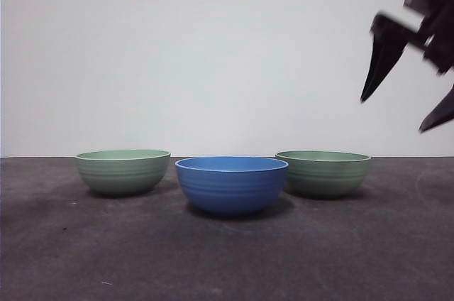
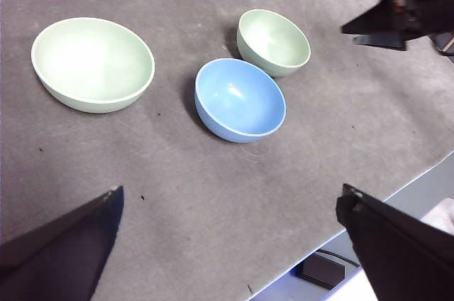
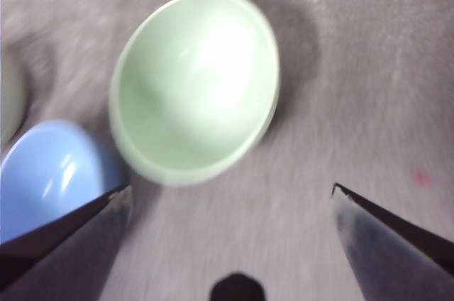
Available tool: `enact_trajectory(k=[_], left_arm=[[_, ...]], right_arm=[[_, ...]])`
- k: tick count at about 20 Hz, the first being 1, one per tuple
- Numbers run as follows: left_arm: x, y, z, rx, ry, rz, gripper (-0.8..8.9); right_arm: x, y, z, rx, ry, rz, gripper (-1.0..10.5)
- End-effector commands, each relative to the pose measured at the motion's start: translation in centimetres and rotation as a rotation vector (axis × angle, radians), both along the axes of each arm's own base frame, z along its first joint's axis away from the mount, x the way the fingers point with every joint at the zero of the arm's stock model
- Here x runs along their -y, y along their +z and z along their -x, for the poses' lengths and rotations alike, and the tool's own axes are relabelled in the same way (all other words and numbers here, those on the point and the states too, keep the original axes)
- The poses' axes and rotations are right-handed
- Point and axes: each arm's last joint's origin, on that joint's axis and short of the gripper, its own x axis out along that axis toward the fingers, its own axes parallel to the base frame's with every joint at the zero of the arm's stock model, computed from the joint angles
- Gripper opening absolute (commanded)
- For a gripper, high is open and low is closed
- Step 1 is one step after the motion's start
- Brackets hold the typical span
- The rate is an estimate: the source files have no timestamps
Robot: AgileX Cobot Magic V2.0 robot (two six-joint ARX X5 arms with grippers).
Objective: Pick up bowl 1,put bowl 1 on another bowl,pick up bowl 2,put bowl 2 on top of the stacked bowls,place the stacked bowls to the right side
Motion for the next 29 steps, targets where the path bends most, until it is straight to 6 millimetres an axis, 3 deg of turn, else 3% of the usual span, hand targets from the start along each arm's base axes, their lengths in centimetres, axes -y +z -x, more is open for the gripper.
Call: enact_trajectory(k=[1, 6, 12, 14, 20, 25, 29], left_arm=[[0.0, 0.1, 0.0, 0.009, 0.001, 0.006, 5.08], [0.0, 0.1, 0.0, 0.009, 0.0, 0.006, 5.08], [0.0, 0.1, 0.0, 0.006, 0.0, 0.006, 5.07], [0.0, 0.1, 0.0, 0.006, 0.0, 0.006, 5.08], [0.0, 0.1, 0.0, 0.006, 0.0, 0.006, 5.07], [0.0, 0.1, 0.0, 0.006, 0.0, 0.006, 5.07], [0.0, 0.1, 0.0, 0.007, 0.0, 0.005, 5.07]], right_arm=[[-0.6, -1.5, -1.8, -0.019, -0.028, -0.02, 4.6], [-1.9, -3.9, -5.7, -0.059, -0.038, 0.04, 4.2], [-2.6, -5.5, -7.0, -0.073, -0.047, 0.093, 1.5], [-2.6, -5.5, -7.1, -0.071, -0.047, 0.093, 1.5], [-2.6, -5.5, -7.1, -0.07, -0.046, 0.093, -0.2], [-2.7, -5.2, -7.2, -0.042, -0.046, 0.085, -0.2], [-2.9, -2.0, -6.2, 0.043, -0.034, 0.068, -0.2]])
